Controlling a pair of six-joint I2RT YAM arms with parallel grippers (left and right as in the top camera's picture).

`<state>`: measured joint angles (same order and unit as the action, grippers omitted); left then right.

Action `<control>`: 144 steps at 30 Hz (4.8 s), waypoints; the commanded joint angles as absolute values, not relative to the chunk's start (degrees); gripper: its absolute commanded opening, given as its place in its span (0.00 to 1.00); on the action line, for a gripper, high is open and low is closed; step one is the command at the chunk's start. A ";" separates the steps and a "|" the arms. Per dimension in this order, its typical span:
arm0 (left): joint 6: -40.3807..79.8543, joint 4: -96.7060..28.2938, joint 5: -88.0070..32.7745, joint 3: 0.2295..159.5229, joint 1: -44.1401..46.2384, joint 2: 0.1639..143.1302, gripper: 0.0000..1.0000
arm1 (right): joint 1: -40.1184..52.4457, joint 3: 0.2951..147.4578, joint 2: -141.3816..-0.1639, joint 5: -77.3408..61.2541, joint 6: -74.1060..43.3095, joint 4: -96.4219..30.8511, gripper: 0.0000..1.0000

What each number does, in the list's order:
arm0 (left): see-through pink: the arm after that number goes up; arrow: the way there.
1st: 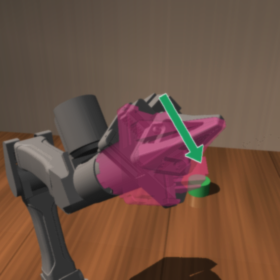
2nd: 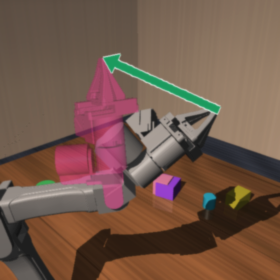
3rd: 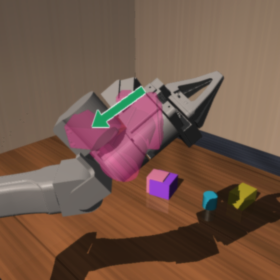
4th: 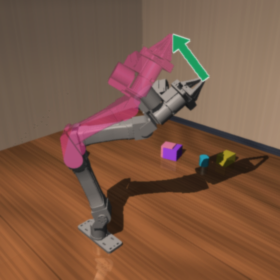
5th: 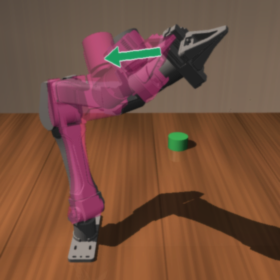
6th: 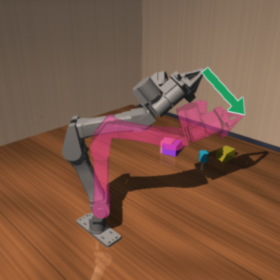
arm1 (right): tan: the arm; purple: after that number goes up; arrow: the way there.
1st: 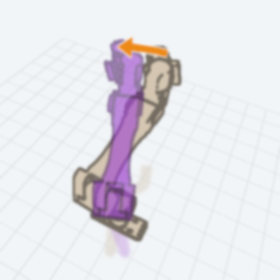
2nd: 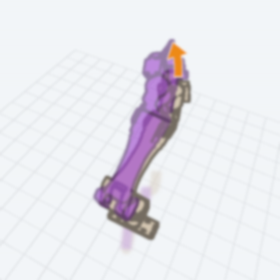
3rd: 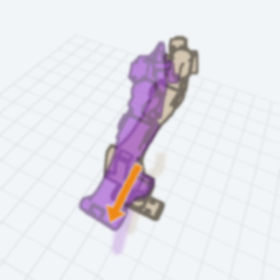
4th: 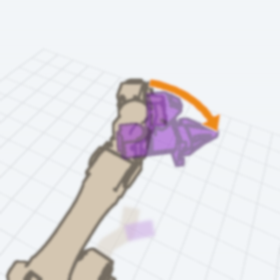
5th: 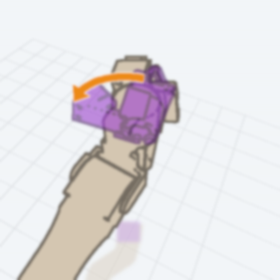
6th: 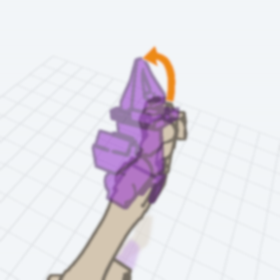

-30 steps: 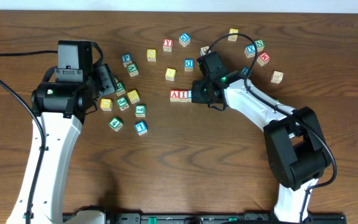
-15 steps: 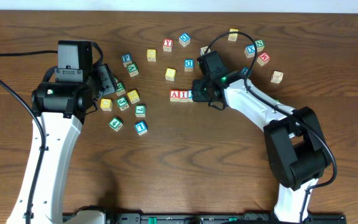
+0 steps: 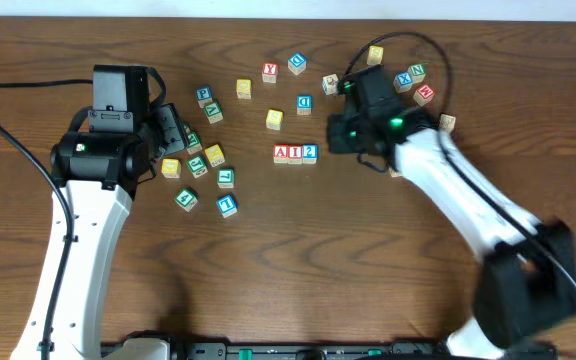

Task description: Spell out AI2

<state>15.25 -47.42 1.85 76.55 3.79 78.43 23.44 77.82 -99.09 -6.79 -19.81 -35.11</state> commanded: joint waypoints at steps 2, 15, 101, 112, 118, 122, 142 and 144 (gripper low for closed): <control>12.05 -47.51 4.73 79.00 3.55 76.62 0.64 | 19.55 78.04 -89.14 -7.01 -15.25 -38.83 0.21; 12.05 -47.55 8.84 78.98 3.55 74.89 0.64 | 8.40 78.04 -68.01 -5.93 -8.21 -54.83 0.43; 12.08 -47.55 8.84 79.00 3.55 74.89 0.63 | -0.27 0.32 -0.30 -4.43 -2.48 -4.12 0.99; 12.08 -47.55 8.84 79.00 3.55 74.89 0.64 | -0.34 0.32 -0.32 -4.47 -2.50 -4.08 0.99; 12.08 -47.55 8.84 79.00 3.55 74.89 0.64 | -0.34 0.32 -0.38 -4.47 -2.50 -4.08 0.99; 12.05 -47.55 8.86 78.98 3.55 74.89 0.64 | -0.34 0.32 -0.38 -4.47 -2.50 -4.08 0.99; 12.05 -50.11 8.86 78.98 3.55 74.59 0.64 | -0.34 0.32 -0.38 -4.47 -2.50 -4.08 0.99; 12.05 -52.29 8.86 78.98 3.55 74.13 0.64 | -0.34 0.32 -0.38 -4.47 -2.50 -4.08 0.99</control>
